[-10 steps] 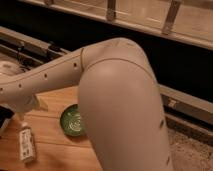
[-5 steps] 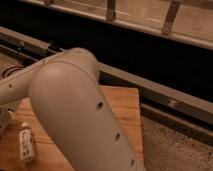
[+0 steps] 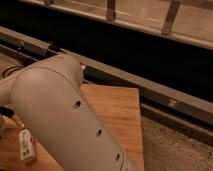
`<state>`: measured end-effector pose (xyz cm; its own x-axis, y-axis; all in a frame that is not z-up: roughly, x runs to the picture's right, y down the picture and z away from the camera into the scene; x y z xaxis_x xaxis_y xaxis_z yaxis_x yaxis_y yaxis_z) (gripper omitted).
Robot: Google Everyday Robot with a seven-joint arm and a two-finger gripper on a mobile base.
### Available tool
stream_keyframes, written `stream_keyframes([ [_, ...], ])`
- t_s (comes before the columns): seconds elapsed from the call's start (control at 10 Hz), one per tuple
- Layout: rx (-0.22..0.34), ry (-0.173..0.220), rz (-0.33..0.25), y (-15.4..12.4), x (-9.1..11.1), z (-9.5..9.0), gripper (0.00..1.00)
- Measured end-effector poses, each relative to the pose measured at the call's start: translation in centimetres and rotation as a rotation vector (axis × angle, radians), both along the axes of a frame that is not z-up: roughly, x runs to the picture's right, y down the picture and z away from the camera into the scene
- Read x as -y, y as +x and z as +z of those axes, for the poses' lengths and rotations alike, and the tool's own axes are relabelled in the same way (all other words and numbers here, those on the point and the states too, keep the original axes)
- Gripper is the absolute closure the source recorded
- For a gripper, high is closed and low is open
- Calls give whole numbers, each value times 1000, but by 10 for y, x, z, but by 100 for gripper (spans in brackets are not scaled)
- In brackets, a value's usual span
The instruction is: Place the bottle in the ceramic bowl
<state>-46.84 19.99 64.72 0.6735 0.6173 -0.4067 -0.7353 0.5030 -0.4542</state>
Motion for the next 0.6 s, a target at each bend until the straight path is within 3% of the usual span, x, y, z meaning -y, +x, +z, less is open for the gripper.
stream_keyframes([
  [0.2, -27, -20, 46, 20, -7, 13, 35],
  [0.4, -40, -57, 107, 47, -38, 31, 35],
  [0.6, -55, -76, 165, 69, -53, 42, 35],
])
